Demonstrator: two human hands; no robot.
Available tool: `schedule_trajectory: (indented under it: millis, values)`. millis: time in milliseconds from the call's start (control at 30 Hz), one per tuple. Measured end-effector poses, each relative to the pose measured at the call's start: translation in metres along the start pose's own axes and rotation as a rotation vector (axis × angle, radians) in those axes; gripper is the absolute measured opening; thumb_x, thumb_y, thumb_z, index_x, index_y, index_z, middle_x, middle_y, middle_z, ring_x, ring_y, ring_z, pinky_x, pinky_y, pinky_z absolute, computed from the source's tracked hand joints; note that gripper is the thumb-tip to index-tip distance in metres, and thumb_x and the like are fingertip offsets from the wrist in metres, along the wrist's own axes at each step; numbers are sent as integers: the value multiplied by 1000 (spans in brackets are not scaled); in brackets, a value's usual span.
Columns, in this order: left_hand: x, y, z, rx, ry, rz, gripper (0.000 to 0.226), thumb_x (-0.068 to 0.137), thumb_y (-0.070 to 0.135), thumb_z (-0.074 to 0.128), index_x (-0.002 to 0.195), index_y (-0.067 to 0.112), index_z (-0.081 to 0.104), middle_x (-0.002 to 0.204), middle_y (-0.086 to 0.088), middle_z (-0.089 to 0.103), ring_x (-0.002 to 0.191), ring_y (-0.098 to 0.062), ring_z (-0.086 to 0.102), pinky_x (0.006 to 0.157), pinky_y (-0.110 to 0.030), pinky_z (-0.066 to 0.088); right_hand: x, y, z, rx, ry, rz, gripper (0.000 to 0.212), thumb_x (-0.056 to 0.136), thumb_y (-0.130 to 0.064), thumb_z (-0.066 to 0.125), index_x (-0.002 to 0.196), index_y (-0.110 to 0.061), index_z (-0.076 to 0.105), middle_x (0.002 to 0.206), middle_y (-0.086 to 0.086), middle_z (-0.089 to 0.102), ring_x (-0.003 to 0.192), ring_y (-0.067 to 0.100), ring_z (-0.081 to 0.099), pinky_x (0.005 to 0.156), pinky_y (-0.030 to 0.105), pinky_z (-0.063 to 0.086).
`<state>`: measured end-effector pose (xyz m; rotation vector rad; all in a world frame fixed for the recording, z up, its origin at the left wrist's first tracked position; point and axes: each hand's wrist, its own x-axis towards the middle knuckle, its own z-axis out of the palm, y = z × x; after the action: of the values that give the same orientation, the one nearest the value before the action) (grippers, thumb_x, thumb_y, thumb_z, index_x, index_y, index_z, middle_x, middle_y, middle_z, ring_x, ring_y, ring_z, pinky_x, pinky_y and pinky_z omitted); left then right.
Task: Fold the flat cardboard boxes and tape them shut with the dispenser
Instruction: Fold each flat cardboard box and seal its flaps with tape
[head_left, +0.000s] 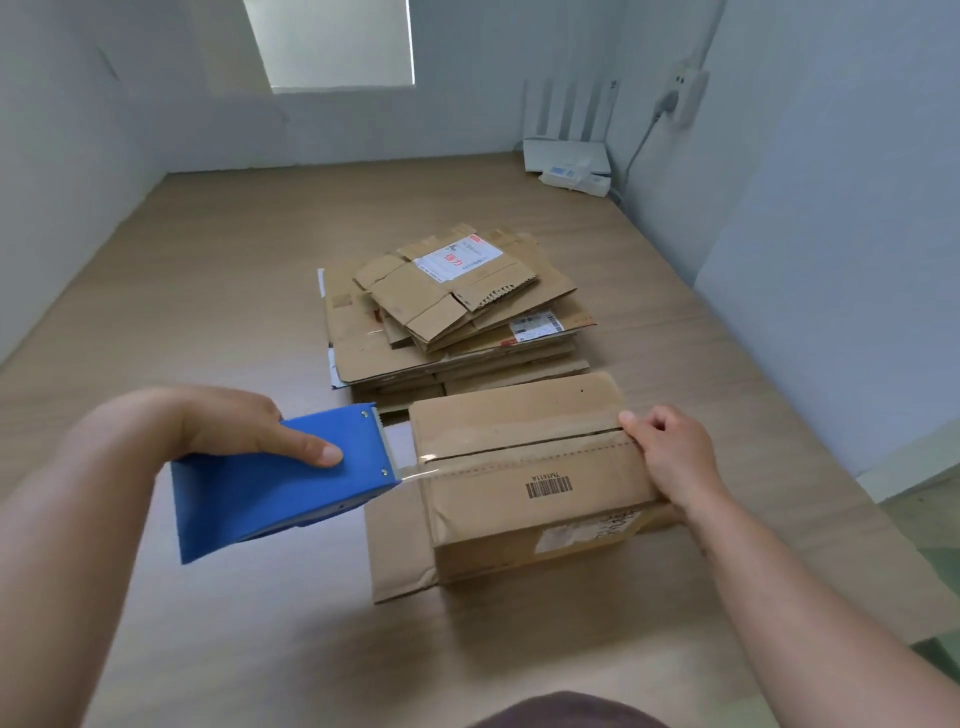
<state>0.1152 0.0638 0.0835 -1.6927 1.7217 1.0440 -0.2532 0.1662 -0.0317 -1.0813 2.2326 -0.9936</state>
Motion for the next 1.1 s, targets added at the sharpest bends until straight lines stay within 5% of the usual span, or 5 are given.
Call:
schedule_trajectory:
  millis: [333,533,767,967,1100]
  values:
    - [32,17,18,55,18,-57,76,43,84,65,90,23,63,97,3,64,95,-19,62,95,-36,46,0,2,1,-2,29,-5,35,89,-26,64,71,2,52,70,12,51,68,24,43,62,36,30]
    - [49,7,49,405,312,-220,53,77,68,60,107,24,60,87,5,56,87,-18,57,74,-28,44,0,1,1,3,34,-3,38,89,-27,64,60,-11,43,61,5,46,62,22,40,59,36,29]
    - [56,-20,89,217,619,-202,22,91,38,45,92,17,50,75,3,52,75,-18,54,58,-24,36,-1,-5,5,-20,23,-21,41,91,-26,60,58,-12,41,60,3,45,66,26,41,60,35,26]
    - [72,-44,136,48,633,-279,26,95,40,46,85,17,52,75,2,52,76,-20,53,61,-25,36,-3,-24,25,-51,-15,-64,42,93,-28,56,59,-13,36,60,3,42,62,23,38,53,35,26]
    - [72,-50,154,9,653,-369,32,97,40,43,113,13,51,86,0,54,80,-22,53,62,-27,38,-3,-25,26,-56,-23,-81,43,94,-27,55,58,-14,35,59,1,41,62,24,38,54,37,23]
